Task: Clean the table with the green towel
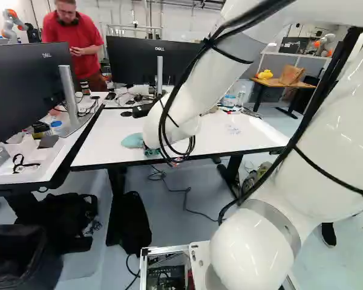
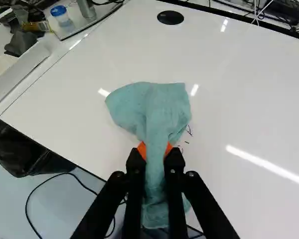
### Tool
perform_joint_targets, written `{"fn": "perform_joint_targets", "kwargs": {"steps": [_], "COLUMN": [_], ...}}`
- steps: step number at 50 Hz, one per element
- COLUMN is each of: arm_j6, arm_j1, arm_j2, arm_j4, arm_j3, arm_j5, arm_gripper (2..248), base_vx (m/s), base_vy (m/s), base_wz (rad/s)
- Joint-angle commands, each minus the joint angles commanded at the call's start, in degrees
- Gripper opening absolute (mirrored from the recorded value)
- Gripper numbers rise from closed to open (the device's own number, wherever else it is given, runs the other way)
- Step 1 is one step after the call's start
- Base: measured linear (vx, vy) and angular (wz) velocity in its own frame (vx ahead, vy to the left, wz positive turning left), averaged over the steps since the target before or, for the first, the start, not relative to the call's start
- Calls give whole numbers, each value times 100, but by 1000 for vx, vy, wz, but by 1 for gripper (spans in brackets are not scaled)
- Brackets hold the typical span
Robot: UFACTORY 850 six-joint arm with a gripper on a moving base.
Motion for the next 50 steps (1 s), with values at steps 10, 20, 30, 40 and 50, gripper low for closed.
{"fn": "perform_joint_targets", "kwargs": {"steps": [10,20,30,40,50], "arm_j6": [0,0,0,0,0], "arm_j1": [0,0,-84,-305,-532], "arm_j2": [0,0,110,187,76], "arm_j4": [0,0,0,0,0], "arm_j3": [0,0,106,179,74], "arm_j5": [-115,-197,-197,-197,-197], "arm_gripper": [50,50,50,50,50], "base_vx": [0,0,0,0,0], "base_vy": [0,0,0,0,0], "base_wz": [0,0,0,0,0]}}
